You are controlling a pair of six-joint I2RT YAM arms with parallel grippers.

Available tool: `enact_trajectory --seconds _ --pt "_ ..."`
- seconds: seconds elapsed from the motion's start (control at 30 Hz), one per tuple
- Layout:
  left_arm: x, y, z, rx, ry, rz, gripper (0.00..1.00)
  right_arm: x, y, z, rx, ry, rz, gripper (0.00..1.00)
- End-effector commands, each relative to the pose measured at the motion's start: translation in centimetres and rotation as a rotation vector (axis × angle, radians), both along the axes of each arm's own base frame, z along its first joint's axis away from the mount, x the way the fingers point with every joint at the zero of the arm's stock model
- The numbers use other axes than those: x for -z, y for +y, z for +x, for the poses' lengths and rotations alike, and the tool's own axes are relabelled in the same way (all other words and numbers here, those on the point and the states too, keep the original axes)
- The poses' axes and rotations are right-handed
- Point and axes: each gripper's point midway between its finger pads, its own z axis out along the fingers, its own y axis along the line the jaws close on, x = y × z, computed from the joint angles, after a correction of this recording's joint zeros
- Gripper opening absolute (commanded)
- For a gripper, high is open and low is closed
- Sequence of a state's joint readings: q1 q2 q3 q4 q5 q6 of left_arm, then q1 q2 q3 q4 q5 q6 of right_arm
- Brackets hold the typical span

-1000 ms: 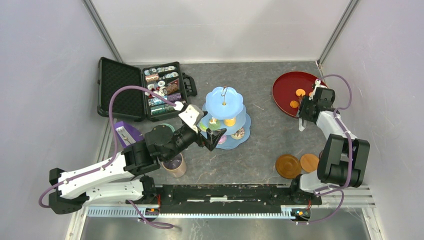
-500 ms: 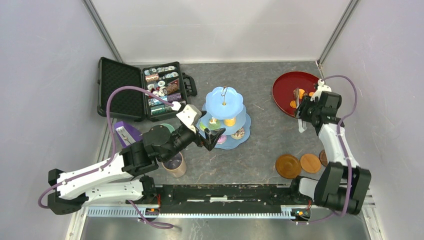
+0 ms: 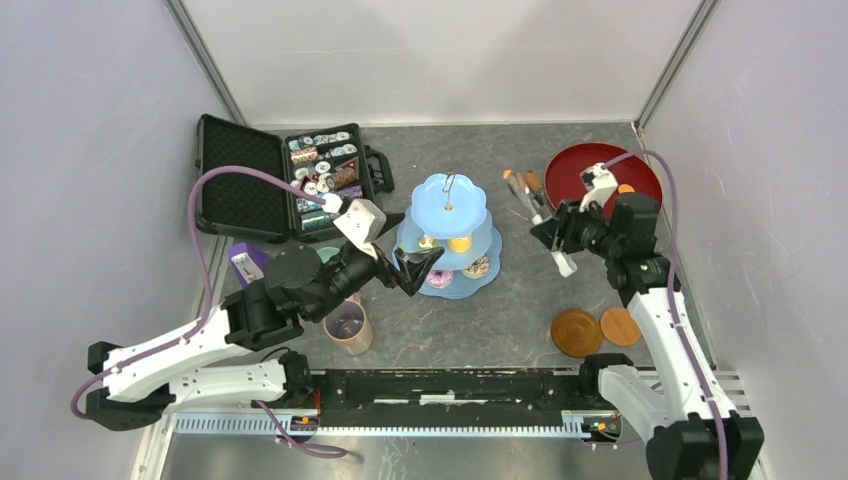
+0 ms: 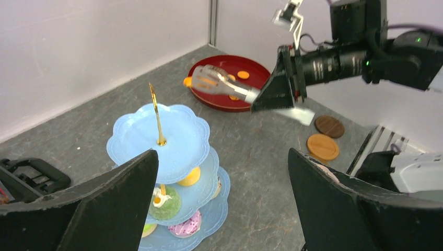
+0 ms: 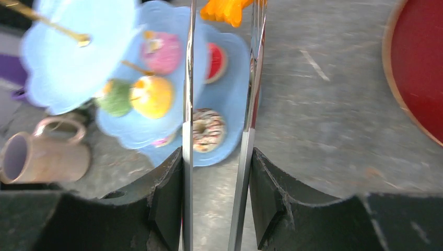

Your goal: Serve the afternoon tea

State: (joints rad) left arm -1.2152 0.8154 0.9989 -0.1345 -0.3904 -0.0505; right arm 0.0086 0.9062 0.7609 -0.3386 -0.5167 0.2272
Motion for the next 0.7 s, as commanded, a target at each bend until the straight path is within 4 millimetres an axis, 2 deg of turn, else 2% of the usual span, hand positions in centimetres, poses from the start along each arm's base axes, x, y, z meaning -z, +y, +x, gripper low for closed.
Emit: enact_trajectory --seconds 0.0,0.2,0.4,0.57,0.67 --pt "-4.1 1.4 -0.7 0.001 0.007 -0.11 1.0 -5.9 4.1 -0.7 -0.115 -0.135 0.103 0.02" --pt "-3.6 1.1 -0.4 -0.02 0.044 -0.125 1.0 -7.3 6.7 -1.4 -0.178 -0.161 0.139 0.02" --pt "-3.4 0.6 0.1 -0.028 0.007 -0.09 1.0 -8.0 10.1 -1.8 -0.257 -0.166 0.146 0.04" --pt "-2.2 1.7 1.2 -0.105 -0.04 -0.021 1.0 -8.3 11.7 -1.5 -0.276 -0.171 0.124 0.11" --pt "-1.7 2.3 1.6 -0.135 -0.07 0.015 1.0 -8.0 11.9 -0.9 -0.262 -0.156 0.086 0.15"
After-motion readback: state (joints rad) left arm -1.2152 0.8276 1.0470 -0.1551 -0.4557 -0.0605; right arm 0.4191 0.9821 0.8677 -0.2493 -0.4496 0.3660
